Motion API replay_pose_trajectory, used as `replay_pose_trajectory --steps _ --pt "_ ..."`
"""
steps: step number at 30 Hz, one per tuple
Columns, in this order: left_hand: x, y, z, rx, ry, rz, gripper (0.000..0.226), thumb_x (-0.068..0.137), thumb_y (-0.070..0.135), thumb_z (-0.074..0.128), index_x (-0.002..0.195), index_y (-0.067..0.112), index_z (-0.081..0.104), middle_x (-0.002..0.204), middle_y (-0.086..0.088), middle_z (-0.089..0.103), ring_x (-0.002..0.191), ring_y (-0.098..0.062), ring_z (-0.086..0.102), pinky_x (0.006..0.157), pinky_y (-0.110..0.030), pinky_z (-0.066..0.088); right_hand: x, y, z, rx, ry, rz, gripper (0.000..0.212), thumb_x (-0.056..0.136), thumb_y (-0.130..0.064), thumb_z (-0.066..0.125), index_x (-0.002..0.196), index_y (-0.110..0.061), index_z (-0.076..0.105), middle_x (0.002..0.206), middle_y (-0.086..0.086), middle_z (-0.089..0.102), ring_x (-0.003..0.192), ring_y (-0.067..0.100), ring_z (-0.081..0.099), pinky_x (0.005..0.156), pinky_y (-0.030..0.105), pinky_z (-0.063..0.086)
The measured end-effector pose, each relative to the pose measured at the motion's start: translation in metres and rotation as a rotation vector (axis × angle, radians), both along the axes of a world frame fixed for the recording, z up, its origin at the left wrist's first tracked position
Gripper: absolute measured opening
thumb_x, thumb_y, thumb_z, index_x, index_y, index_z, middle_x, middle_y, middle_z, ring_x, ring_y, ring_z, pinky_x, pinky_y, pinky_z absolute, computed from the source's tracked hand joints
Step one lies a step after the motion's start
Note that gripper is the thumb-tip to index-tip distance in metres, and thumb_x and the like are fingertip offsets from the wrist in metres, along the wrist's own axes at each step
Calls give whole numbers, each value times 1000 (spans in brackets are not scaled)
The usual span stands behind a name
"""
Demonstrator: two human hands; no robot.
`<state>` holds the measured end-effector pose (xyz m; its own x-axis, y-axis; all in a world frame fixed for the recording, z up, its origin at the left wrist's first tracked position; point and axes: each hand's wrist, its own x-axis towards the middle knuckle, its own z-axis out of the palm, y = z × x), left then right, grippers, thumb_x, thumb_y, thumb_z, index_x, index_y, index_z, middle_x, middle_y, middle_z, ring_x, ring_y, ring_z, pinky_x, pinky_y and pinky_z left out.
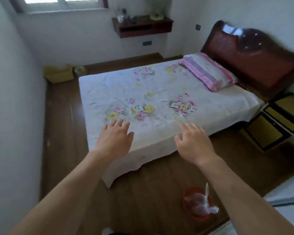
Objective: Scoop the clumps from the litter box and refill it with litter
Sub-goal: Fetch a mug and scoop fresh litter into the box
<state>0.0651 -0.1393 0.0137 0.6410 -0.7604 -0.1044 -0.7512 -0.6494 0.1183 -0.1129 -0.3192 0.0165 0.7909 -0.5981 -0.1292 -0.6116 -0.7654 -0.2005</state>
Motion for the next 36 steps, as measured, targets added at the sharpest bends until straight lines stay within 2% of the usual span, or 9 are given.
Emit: replay_pose_trajectory --steps 3,5,12,16,19,22,25,31,36 --pt "28 57 3 -1 -14 133 48 99 45 30 138 20 43 142 -4 46 132 -25 40 108 -44 33 53 39 3 -1 10 144 59 103 -44 28 155 -17 25 164 4 24 152 23 17 124 44 15" --pt "47 96 4 -10 -12 226 47 99 44 30 137 21 45 140 -4 48 131 -24 40 109 -45 31 88 69 5 -18 17 228 59 103 -44 29 155 -16 26 163 4 24 151 23 18 123 43 16" --pt "122 236 2 -68 15 491 53 100 44 33 146 18 38 155 -6 35 145 -24 26 118 -47 19 211 187 4 -61 -30 451 51 102 -42 33 147 -17 39 149 2 43 139 23 35 118 42 26" --pt "174 301 -5 -81 -6 570 50 98 44 34 139 18 46 143 -6 47 135 -25 38 111 -45 29 276 239 -3 -47 -39 502 45 101 -40 36 137 -16 49 141 3 51 132 24 42 111 39 33" --pt "209 335 -12 -75 14 607 48 98 44 35 134 16 49 139 -6 50 131 -26 42 110 -45 33 323 265 -4 -14 -38 497 43 101 -38 38 133 -13 53 138 7 54 129 27 45 109 39 33" --pt "250 352 -23 -79 67 643 52 99 45 34 141 17 44 149 -7 43 139 -25 35 115 -45 27 368 278 -7 48 -48 472 42 102 -35 38 131 -9 55 138 9 55 130 27 45 110 39 31" --pt "299 358 -38 -68 121 655 55 99 47 34 145 18 40 154 -6 37 143 -24 31 117 -46 24 417 282 -13 75 -49 481 45 103 -36 38 138 -11 50 143 6 52 135 24 41 112 37 29" --pt "424 349 -60 -14 158 658 55 99 49 36 144 19 41 151 -5 40 140 -23 34 116 -44 27 553 268 -40 105 -19 483 42 101 -35 39 133 -11 52 141 7 51 135 25 39 111 38 30" --pt "539 328 -59 -11 226 682 57 99 50 36 147 20 37 155 -4 35 143 -23 30 117 -43 25 673 245 -47 148 18 474 43 102 -36 38 135 -12 51 142 6 50 135 24 39 112 38 30"
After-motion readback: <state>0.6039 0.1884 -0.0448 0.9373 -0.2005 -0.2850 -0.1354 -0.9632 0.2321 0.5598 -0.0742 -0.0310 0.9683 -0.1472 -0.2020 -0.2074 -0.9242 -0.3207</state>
